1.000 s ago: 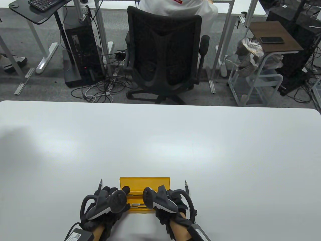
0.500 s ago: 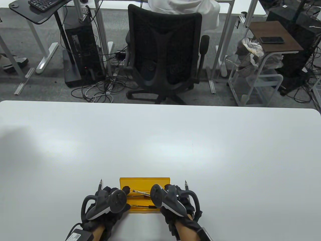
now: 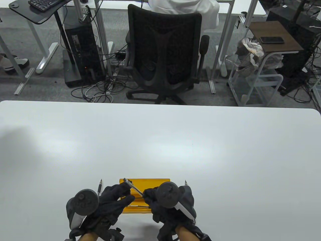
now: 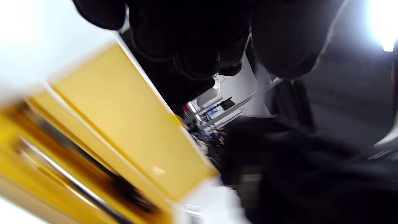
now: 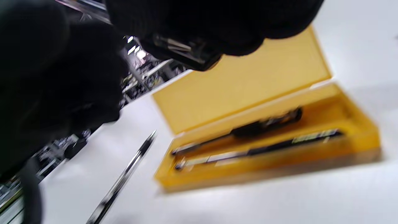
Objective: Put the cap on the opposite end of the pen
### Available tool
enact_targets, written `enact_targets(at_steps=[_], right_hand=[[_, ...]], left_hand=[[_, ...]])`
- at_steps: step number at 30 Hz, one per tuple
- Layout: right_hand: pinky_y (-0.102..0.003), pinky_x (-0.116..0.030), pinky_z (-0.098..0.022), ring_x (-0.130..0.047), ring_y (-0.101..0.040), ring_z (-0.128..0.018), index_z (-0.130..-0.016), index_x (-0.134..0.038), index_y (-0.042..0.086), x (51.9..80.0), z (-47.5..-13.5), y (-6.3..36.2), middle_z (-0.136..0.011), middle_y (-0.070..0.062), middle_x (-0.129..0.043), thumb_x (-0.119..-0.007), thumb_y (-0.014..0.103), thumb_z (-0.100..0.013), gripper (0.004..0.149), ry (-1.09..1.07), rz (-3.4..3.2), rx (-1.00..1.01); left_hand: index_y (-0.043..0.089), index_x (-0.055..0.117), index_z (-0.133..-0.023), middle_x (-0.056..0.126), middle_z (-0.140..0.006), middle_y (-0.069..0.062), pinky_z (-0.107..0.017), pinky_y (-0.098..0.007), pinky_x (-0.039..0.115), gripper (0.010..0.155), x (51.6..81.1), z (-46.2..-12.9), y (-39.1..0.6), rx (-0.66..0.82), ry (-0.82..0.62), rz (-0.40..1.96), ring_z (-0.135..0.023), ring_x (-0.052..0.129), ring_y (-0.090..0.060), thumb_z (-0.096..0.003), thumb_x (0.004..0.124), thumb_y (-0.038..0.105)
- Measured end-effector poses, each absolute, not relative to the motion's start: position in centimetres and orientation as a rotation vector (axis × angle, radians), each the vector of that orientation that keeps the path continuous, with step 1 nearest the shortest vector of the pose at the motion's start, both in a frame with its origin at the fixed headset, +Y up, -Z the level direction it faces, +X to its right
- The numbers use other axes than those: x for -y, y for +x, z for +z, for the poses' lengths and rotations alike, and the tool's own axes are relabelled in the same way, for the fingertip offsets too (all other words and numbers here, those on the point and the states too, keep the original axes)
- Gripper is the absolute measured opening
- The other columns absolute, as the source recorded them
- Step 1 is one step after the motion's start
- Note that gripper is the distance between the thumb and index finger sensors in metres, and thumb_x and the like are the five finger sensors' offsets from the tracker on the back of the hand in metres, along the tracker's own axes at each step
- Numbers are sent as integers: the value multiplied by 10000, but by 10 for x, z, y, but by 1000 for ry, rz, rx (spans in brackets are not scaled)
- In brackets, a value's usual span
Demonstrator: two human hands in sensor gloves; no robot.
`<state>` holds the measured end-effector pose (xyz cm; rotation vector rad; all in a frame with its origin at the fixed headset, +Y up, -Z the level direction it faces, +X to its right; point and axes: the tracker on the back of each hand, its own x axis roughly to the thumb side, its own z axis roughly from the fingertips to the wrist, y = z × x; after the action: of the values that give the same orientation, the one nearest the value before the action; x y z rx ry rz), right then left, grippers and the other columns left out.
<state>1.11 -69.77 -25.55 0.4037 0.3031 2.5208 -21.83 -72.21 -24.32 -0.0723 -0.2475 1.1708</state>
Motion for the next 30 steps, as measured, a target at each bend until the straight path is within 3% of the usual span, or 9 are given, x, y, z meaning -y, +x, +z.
enact_targets(at_steps=[5,7,10,13,17,22,24,26,30], right_hand=[[-473,-788,-462,-894,-303,-674,-850,-849,180,703,-255,6,-808,-115,-902,-670,302,-449,456,430,2343,-492],[-477,-801,-451,-914,-335,-686,-871,-814,160,707,-256,9,-819,-144,-913,-647,319,-464,468,418,2251,-512],[-432,-827,-395,-966,-287,-576,-909,-774,132,707,-259,13,-754,-124,-945,-729,310,-452,492,412,2183,-526],[-367,-864,-273,-998,-182,-357,-837,-847,122,704,-260,13,-606,-120,-1004,-713,313,-425,474,314,2154,-402],[-344,-879,-228,-999,-143,-284,-787,-887,104,710,-262,11,-533,-124,-1027,-710,325,-413,469,248,2082,-447],[-333,-877,-196,-990,-133,-234,-751,-921,66,699,-256,6,-464,-114,-1026,-706,318,-426,464,289,2112,-390],[-308,-887,-210,-993,-107,-239,-750,-922,107,696,-254,17,-468,-80,-1028,-706,342,-414,463,298,2405,-305],[-302,-880,-198,-986,-94,-224,-753,-923,103,696,-259,33,-453,-68,-1032,-731,367,-426,462,250,2357,-259],[-322,-864,-170,-977,-114,-179,-721,-937,75,701,-269,44,-396,-66,-1029,-806,402,-405,474,135,2233,-196]], left_hand=[[174,754,-998,853,-918,-131,-688,-650,534,518,731,-242,-219,167,-209,1444,-812,768,-364,-512,889,292],[182,758,-993,862,-907,-110,-704,-630,544,501,727,-242,-222,193,-132,1398,-809,780,-333,-518,875,293],[195,746,-994,877,-884,-78,-697,-602,588,509,717,-242,-230,183,33,1320,-785,810,-291,-517,849,339],[221,697,-1018,839,-928,-65,-724,-601,557,508,719,-239,-229,187,32,1395,-827,777,-287,-543,828,346],[246,496,-1048,834,-990,-81,-724,-580,589,569,716,-239,-219,264,-49,1434,-852,826,-294,-563,795,259],[102,572,-1017,965,-814,-67,-636,-505,707,582,703,-241,-228,200,169,1213,-640,948,-235,-526,805,310],[87,579,-1010,955,-825,-87,-620,-523,696,569,692,-245,-262,65,362,1151,-611,938,-257,-530,813,286],[64,615,-1006,985,-793,-85,-604,-515,717,586,696,-245,-285,39,360,1087,-583,960,-243,-527,843,313],[38,735,-961,1023,-746,-105,-608,-541,699,579,703,-242,-280,86,328,1088,-580,954,-276,-502,931,332]])
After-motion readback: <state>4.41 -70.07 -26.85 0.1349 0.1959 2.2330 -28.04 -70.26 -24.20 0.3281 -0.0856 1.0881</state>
